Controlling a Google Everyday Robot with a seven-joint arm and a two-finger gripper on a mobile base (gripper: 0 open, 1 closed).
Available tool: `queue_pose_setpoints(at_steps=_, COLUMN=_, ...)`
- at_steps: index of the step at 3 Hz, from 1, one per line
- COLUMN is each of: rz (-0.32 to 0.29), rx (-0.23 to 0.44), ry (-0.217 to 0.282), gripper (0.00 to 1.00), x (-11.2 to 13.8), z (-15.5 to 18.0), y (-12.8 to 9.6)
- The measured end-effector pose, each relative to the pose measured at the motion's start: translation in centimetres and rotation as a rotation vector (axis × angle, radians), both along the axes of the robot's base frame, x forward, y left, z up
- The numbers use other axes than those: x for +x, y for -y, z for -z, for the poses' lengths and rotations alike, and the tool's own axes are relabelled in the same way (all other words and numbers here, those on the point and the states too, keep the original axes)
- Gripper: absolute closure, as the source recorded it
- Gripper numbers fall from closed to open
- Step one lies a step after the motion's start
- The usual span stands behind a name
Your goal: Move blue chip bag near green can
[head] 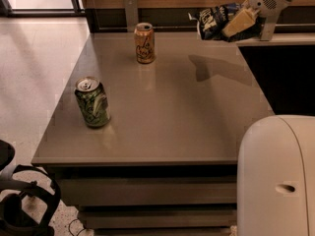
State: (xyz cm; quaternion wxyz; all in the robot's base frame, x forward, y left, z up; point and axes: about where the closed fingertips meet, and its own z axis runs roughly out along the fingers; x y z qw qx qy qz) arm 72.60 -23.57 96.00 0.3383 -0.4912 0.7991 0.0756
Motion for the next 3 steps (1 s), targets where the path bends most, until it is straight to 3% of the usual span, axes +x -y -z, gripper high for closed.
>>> queue_pose_setpoints(at_steps=2, rz=-0.060, rx=-0.041, ry=-0.020, gripper=1.00, x=-3.3, z=-2.7, y=-0.9)
queue_pose_setpoints(at_steps=3, rz=-0.104, rx=-0.036, ry=0.004, gripper=1.00, x=-3.4, z=-3.5, y=-2.5)
